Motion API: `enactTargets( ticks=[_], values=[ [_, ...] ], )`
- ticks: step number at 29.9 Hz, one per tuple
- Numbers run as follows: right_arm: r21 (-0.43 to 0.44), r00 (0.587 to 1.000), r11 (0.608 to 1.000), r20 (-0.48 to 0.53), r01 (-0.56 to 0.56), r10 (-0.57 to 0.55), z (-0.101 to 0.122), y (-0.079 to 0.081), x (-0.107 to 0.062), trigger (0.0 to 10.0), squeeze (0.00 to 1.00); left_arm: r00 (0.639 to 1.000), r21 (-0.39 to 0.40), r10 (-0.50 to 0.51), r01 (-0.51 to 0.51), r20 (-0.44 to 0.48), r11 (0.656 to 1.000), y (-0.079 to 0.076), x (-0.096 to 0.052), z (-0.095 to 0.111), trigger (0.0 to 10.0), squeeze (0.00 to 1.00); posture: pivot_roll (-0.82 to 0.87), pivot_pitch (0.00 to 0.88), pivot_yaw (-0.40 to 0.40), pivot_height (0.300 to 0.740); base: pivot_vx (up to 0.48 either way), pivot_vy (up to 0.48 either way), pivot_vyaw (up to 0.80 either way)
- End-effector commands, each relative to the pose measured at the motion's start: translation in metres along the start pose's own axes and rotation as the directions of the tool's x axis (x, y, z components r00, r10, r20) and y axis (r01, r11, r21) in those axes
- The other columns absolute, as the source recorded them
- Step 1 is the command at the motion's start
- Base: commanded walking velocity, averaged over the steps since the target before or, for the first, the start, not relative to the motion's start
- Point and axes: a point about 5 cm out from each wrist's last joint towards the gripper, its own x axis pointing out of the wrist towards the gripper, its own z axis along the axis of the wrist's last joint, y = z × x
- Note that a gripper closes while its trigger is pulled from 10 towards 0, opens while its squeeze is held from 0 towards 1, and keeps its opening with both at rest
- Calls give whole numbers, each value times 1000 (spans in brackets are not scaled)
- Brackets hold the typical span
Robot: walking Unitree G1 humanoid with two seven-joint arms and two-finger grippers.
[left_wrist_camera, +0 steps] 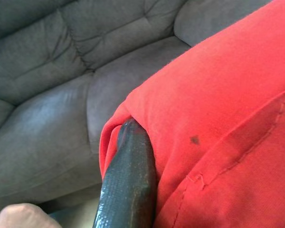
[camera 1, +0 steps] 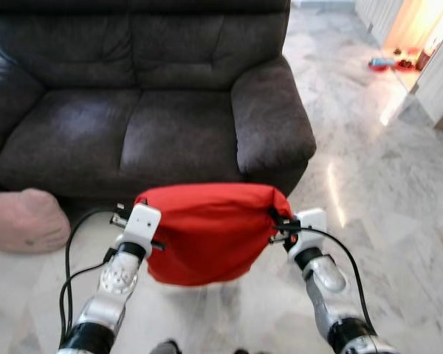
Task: Move the pillow to the sofa from floor
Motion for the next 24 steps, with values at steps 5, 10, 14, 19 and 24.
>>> enactTargets(
  ticks=[5, 10, 14, 19, 24],
  values=[
    [-11, 993, 999, 113, 48, -47, 21, -8, 4, 10000, 0, 989, -27, 86, -83, 117, 996, 17, 3, 23, 10000, 0, 78, 148, -10, 740, 0, 0, 0],
    [-27, 976, 998, 214, 48, -41, 43, -7, 8, 10000, 0, 978, 24, 80, -87, 194, 996, 20, 5, 43, 10000, 0, 78, 147, -10, 740, 0, 0, 0],
    [-38, 956, 998, 289, 56, -43, 60, -7, 11, 10000, 0, 964, 47, 89, -103, 249, 994, 23, 6, 57, 10000, 0, 78, 147, -10, 740, 0, 0, 0],
    [-44, 907, 995, 417, 84, -59, 92, -4, 8, 10000, 0, 935, 84, 128, -165, 330, 983, 30, 3, 78, 10000, 0, 78, 148, -11, 740, 0, 0, 0],
    [-43, 893, 996, 446, 83, -55, 101, 0, 7, 10000, 0, 923, 86, 151, -193, 354, 977, 35, 2, 85, 10000, 0, 76, 148, -11, 740, 0, 0, 0]
  ],
)
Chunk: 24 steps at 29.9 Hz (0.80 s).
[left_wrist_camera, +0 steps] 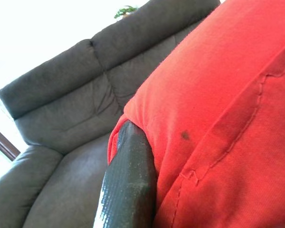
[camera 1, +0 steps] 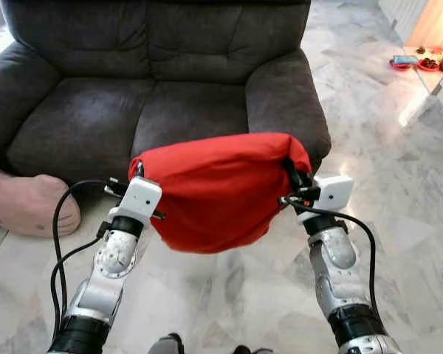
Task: Move the pillow to the sofa from floor
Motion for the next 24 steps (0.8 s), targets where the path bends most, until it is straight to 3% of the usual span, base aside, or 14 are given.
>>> enactTargets(
  ticks=[1, 6, 11, 24],
  values=[
    [5, 998, 1000, 58, 28, -28, 13, -2, 3, 10000, 0, 992, 22, 90, -92, 84, 996, 19, 5, 17, 10000, 0, 77, 146, -11, 740, 0, 0, 0],
    [-2, 993, 999, 109, 38, -38, 29, -2, 10, 10000, 0, 988, 36, 109, -113, 113, 993, 23, 10, 25, 10000, 0, 78, 144, -13, 740, 149, 0, 0],
    [1, 974, 998, 216, 69, -68, 58, -4, 20, 10000, 0, 980, 47, 122, -131, 156, 990, 27, 14, 38, 10000, 0, 76, 146, -15, 740, 265, 0, 0],
    [22, 979, 998, 195, 55, -58, 62, 5, 20, 10000, 0, 979, 53, 130, -140, 159, 989, 28, 14, 43, 10000, 0, 81, 146, -16, 740, 286, 0, 0]
  ],
)
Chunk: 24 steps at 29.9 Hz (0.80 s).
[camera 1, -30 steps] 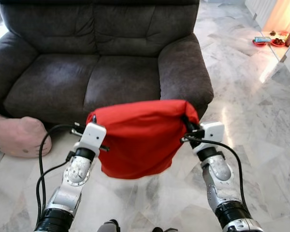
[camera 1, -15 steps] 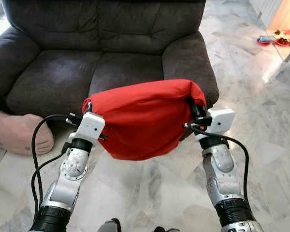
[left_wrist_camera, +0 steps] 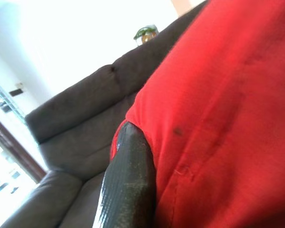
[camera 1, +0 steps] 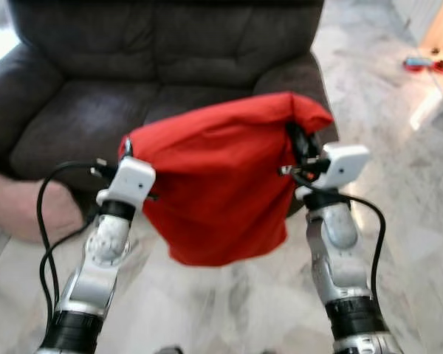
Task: Move the pillow to the sofa from floor
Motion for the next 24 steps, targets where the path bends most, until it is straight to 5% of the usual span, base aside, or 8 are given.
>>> enactTargets(
  ticks=[1, 24],
  values=[
    [7, 993, 1000, 115, 16, -17, 26, 1, 9, 10000, 0, 996, 25, 67, -69, 65, 997, 16, 5, 13, 10000, 0, 80, 147, -16, 740, 304, 0, 0],
    [39, 985, 998, 165, -49, 42, 49, 17, 20, 10000, 0, 988, 22, 114, -117, 107, 993, 31, 16, 28, 10000, 0, 78, 143, -23, 740, 308, 0, 0]
  ],
)
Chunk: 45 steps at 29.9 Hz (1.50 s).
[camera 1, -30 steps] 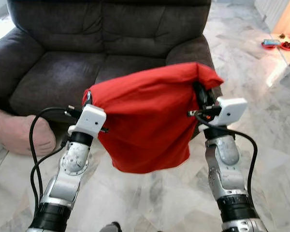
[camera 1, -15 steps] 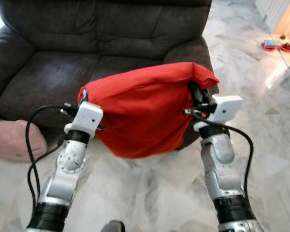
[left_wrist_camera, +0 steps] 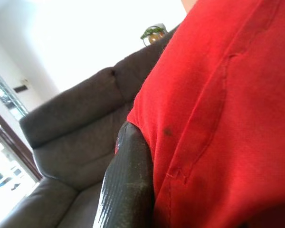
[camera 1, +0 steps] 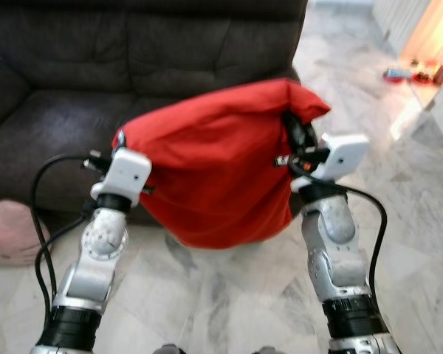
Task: Move the pillow to the sofa from floor
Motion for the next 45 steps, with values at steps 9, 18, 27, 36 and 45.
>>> enactTargets(
  ticks=[9, 18, 27, 36, 45],
  values=[
    [7, 997, 1000, 71, 13, -13, 18, -5, 4, 10000, 0, 995, -32, 51, -48, 91, 998, 7, 7, 21, 10000, 0, 77, 142, -24, 740, 307, 0, 0],
    [9, 999, 999, 30, 31, -31, 9, -8, 0, 10000, 0, 999, -108, -44, 47, 26, 993, -14, -2, 10, 10000, 0, 77, 142, -24, 740, 67, 0, 0],
    [10, 999, 999, 24, 42, -42, 8, -10, -1, 10000, 0, 999, -122, -37, 39, 17, 992, -12, -1, 9, 10000, 0, 78, 142, -25, 740, 0, 208, 0],
    [8, 998, 998, 5, 62, -62, 6, -11, 0, 10000, 0, 999, -121, -35, 37, 18, 992, -11, -1, 9, 10000, 0, 78, 144, -24, 740, 0, 322, -353],
    [20, 998, 998, 5, 59, -59, 6, -9, 0, 10000, 0, 999, -118, -35, 37, 18, 992, -10, 0, 9, 10000, 0, 79, 146, -22, 740, 0, 323, 0]
  ],
)
